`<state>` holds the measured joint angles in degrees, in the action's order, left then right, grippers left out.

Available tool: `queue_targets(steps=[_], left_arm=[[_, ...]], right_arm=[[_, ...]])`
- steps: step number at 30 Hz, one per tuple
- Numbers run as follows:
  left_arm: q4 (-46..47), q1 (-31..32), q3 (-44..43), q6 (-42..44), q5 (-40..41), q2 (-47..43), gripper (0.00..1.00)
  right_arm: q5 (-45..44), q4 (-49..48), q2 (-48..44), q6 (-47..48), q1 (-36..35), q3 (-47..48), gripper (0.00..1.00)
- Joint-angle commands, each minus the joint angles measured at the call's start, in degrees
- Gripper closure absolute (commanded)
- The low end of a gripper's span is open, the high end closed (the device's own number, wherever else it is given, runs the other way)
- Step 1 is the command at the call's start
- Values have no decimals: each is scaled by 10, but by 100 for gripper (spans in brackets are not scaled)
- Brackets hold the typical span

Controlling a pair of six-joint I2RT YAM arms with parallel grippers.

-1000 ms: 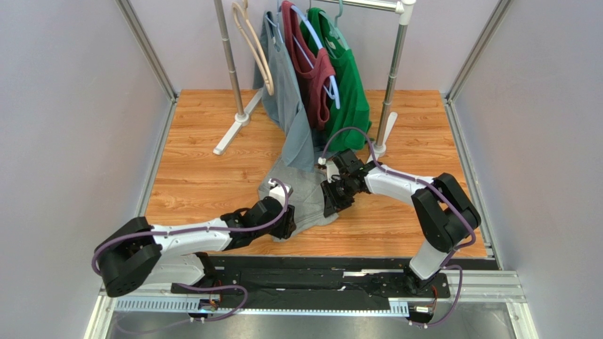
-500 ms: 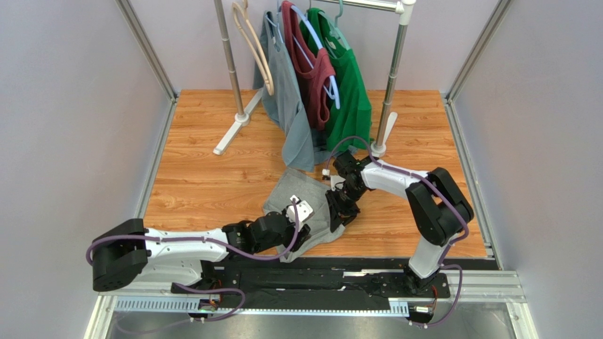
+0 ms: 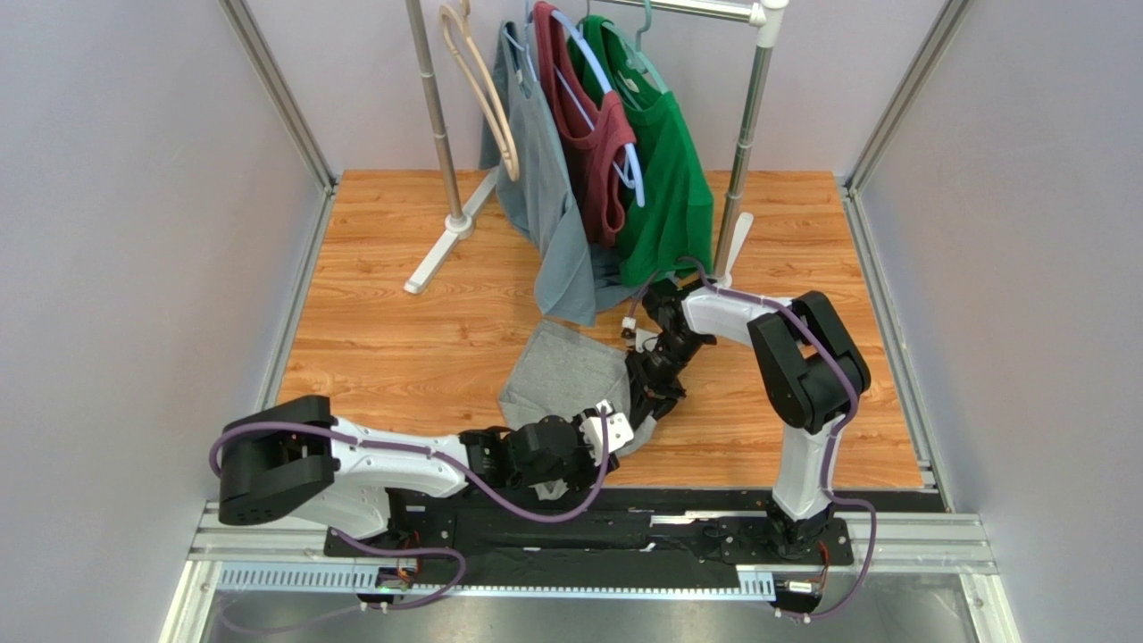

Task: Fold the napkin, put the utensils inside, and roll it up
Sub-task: Roll the napkin at the center of the board.

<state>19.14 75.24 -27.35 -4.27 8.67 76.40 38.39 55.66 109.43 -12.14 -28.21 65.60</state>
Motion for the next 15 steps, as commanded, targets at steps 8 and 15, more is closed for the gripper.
queue_targets(steps=[8,15], left_arm=[[32,9,-57,34,62,81,44],[20,10,-62,28,59,101,45]], right_arm=[[29,40,33,12,13,45,100],[34,50,38,20,22,47,100]])
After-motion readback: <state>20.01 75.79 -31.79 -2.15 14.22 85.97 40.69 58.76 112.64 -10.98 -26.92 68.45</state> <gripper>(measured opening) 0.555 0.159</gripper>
